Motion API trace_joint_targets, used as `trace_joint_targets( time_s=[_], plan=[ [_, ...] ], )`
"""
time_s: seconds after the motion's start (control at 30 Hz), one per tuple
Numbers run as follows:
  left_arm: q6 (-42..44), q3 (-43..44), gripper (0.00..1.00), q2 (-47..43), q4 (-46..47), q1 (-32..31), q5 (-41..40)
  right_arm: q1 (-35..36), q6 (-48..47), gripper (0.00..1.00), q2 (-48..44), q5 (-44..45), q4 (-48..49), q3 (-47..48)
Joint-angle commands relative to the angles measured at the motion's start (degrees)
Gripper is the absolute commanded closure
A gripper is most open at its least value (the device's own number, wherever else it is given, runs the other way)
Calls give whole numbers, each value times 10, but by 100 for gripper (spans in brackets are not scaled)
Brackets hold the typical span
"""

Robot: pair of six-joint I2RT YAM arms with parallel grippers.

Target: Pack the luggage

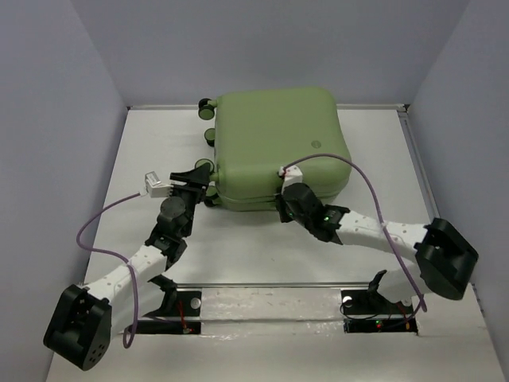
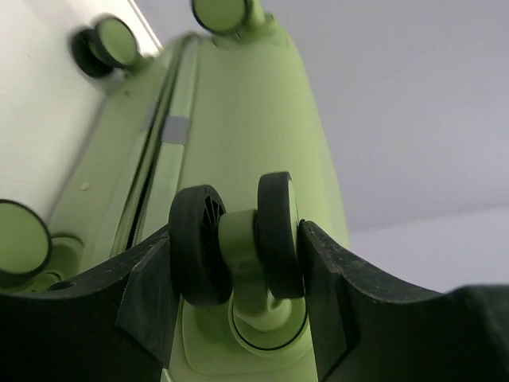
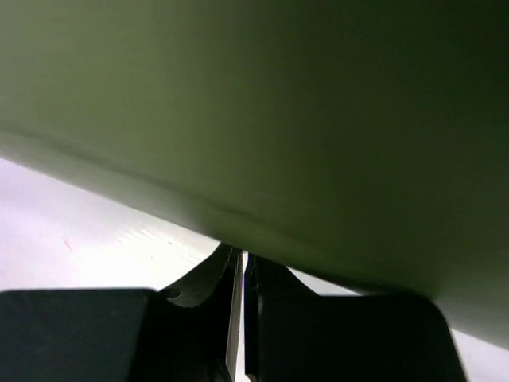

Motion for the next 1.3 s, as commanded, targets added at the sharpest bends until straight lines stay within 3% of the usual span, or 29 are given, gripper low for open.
trace_joint_targets(
  time_s=[0.0,0.1,0.2,0.4,0.5,0.6,0.77,0.87,1.0,1.13,1.17,1.2,1.23,1.27],
  plan=[
    [132,27,94,-51,-126,-67,132,145,-1,93,129,-158,120,108],
    [161,43,94,-95,-193,-64,135,178,-36,93,101,-159,120,92],
    [190,59,94,-119,-236,-63,127,168,-28,93,61,-97,104,28],
    [179,30,94,-121,-216,-74,146,-54,-10,93,-72,-205,118,-80],
    [157,13,94,-98,-173,-111,147,-87,-36,93,-98,-238,96,-39],
    [151,29,94,-52,-142,-131,151,-76,-32,93,-59,-278,108,-18],
    [161,58,94,-6,-115,-132,190,150,-13,93,30,-196,165,-23],
    [169,65,94,7,-115,-131,197,212,-24,93,74,-193,166,-7],
    [163,54,94,5,-111,-131,195,208,-15,93,49,-105,147,-33],
    [166,49,94,13,-102,-131,190,145,2,93,-20,-123,164,-70],
    [169,47,94,12,-102,-132,184,145,8,90,-48,-118,156,-73],
    [177,46,94,12,-102,-132,181,138,10,74,-64,-113,143,-74],
    [182,45,94,12,-102,-132,178,138,10,38,-78,-99,122,-66],
    [185,42,94,10,-106,-131,172,138,26,29,-94,-84,55,-58]
  ],
)
